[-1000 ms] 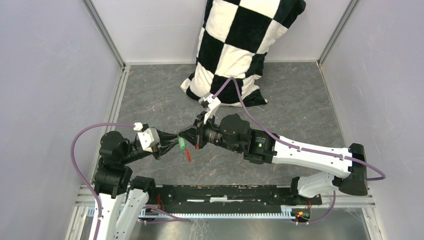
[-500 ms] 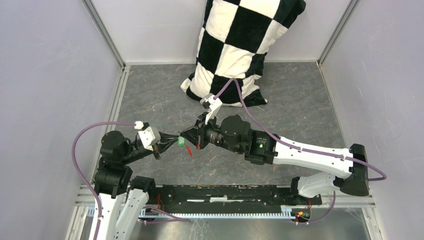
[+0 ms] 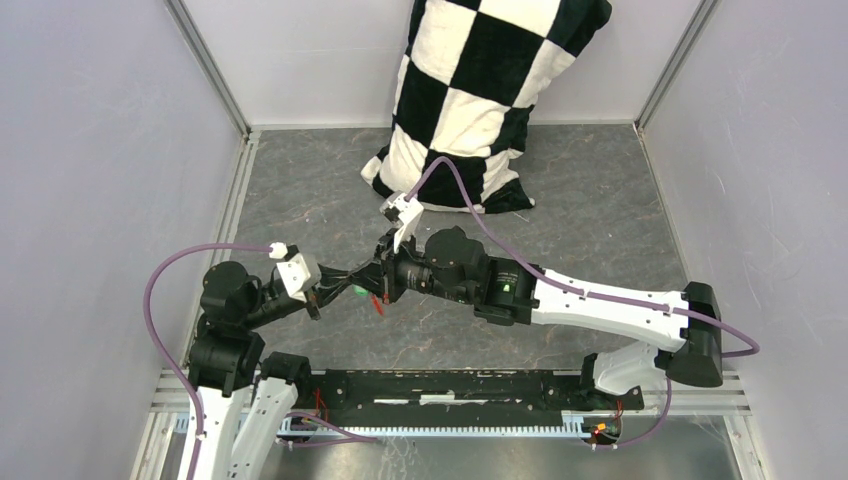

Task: Put the keys on the keyring

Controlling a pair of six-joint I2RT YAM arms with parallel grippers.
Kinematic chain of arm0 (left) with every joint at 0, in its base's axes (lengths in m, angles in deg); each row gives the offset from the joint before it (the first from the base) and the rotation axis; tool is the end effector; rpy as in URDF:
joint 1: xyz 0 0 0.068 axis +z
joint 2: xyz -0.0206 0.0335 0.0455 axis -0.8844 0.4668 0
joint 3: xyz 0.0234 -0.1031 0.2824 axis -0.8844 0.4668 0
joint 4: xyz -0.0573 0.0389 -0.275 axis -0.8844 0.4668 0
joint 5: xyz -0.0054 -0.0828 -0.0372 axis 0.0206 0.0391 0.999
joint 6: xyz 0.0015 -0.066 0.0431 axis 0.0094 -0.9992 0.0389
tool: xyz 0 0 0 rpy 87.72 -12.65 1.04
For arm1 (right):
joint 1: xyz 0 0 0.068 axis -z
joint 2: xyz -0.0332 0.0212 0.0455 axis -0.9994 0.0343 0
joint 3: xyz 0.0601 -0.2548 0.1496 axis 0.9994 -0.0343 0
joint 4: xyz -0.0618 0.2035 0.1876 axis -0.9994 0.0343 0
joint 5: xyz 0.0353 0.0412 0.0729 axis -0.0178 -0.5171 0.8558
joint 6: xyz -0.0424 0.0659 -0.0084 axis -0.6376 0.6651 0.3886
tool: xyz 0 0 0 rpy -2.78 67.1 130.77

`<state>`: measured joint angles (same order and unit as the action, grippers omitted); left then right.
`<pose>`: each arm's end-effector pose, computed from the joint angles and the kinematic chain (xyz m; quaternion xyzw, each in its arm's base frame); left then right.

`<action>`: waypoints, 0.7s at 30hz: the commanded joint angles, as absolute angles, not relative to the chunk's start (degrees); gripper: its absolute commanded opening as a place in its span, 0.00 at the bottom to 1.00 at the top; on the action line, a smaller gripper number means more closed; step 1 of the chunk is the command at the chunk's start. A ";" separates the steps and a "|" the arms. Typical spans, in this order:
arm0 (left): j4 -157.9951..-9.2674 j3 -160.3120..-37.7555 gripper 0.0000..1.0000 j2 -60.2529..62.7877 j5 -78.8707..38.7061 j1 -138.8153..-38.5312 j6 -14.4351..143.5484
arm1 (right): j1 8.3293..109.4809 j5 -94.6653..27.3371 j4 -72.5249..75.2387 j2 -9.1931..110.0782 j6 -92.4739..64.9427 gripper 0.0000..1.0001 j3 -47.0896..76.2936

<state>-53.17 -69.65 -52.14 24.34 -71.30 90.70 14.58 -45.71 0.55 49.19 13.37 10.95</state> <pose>0.0818 -0.0676 0.3597 0.4245 0.5998 -0.3054 0.6056 0.1139 0.3652 0.4064 -0.2303 0.7164 0.5132 0.4129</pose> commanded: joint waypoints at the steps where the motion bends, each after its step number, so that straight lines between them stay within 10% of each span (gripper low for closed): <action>1: -54.13 -71.51 0.02 -52.43 26.12 -71.49 92.52 | 14.02 -41.40 -0.83 50.74 12.80 0.00 15.08; 13: -54.04 -72.55 0.02 -53.13 38.78 -71.49 95.76 | 14.80 -36.53 3.85 50.65 11.52 0.01 16.93; 21: -53.99 -73.27 0.02 -52.90 43.80 -71.49 98.44 | 15.43 -30.68 6.99 49.96 10.10 0.20 19.02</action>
<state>-50.81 -70.24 -52.51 35.05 -70.93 95.56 15.46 -35.15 8.82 49.96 11.21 16.16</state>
